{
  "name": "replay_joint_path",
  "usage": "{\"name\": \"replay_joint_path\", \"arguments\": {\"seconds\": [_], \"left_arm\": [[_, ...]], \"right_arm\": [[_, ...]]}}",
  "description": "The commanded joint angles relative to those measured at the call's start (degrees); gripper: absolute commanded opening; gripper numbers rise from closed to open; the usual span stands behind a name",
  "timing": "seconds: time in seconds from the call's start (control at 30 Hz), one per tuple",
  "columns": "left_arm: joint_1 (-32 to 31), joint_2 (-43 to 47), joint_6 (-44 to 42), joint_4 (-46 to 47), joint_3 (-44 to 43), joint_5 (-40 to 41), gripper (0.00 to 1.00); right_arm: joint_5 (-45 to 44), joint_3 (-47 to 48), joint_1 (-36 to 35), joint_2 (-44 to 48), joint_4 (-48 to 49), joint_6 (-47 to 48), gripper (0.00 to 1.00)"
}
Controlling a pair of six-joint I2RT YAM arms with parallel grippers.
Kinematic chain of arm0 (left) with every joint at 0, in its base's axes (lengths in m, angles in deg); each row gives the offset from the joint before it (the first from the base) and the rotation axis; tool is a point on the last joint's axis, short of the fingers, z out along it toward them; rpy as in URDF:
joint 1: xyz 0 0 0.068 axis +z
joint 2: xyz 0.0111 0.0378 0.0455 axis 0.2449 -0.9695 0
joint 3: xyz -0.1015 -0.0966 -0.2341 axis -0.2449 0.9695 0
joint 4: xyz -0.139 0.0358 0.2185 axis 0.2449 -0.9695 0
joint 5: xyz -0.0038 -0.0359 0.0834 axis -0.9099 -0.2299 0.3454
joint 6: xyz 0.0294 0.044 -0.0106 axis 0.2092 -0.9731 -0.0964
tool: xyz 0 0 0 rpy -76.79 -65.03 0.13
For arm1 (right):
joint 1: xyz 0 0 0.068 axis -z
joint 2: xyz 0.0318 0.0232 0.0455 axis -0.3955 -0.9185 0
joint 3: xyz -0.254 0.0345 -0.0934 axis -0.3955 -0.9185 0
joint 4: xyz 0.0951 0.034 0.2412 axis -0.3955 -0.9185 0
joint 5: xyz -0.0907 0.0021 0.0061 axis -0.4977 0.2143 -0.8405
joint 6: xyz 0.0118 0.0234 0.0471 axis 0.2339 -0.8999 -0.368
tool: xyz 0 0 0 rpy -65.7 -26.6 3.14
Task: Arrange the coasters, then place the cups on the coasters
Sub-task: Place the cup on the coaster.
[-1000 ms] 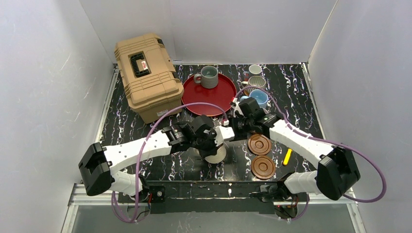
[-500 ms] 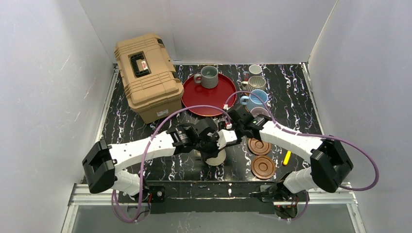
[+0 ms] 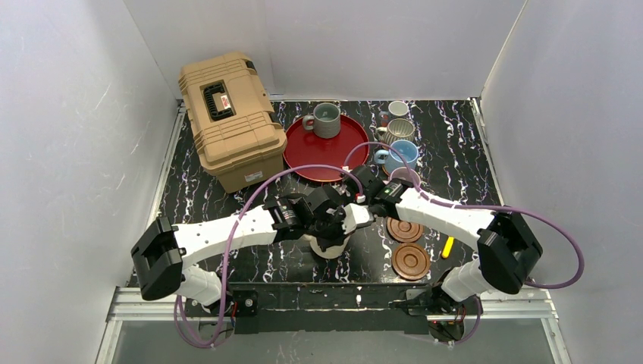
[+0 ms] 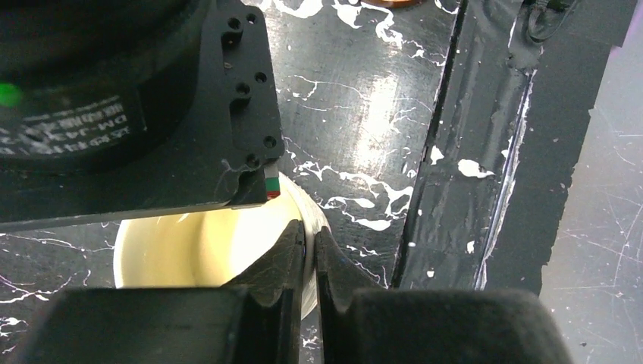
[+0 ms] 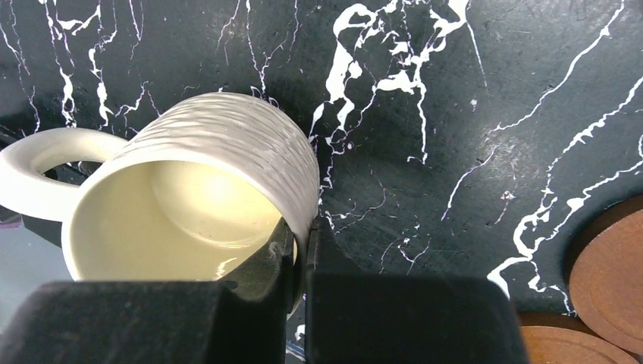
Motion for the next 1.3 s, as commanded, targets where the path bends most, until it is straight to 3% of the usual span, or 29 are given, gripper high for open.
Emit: {"name": "replay_joint_path", "arguments": {"seconds": [0.0,0.07,0.1,0.2,0.27,0.4,0.6,0.87,1.27], "left_arm": [[0.3,0.8,2.4,-1.0,-3.1,0.8,0.00],[0.3,0.9,2.9,-1.7,-3.5,1.3,0.00],[0.3,1.0,3.2,-2.0,-3.6,1.7,0.07],[0.3,2.5,4.1,-1.5,-3.3,3.5,0.48],[0.3,4.2,4.7,-0.1,-2.4,4.4,0.68],[0.3,8.3,5.4,2.2,-0.9,4.1,0.89],[1.0,12.9,6.5,4.5,0.8,3.9,0.97],[5.4,10.3,6.6,1.8,-0.3,-3.0,0.95],[5.9,5.1,6.7,2.7,-0.6,-6.7,0.88]], "right_arm": [[-7.2,3.3,-1.9,1.7,-1.6,-0.7,0.01],[-10.0,3.6,-1.9,3.0,-2.8,-0.5,0.01],[-11.7,4.0,-1.8,3.6,-3.8,-0.3,0.01],[-17.8,5.9,-1.7,5.4,-8.2,1.3,0.01],[-21.1,7.2,-1.6,6.0,-11.6,2.7,0.01],[-24.1,8.3,0.6,7.3,-16.1,5.9,0.01],[-23.5,9.8,3.5,9.2,-20.0,12.9,0.01],[-20.0,11.2,3.8,12.7,-22.2,18.3,0.01],[-13.7,12.0,3.8,17.1,-23.4,20.1,0.01]]}}
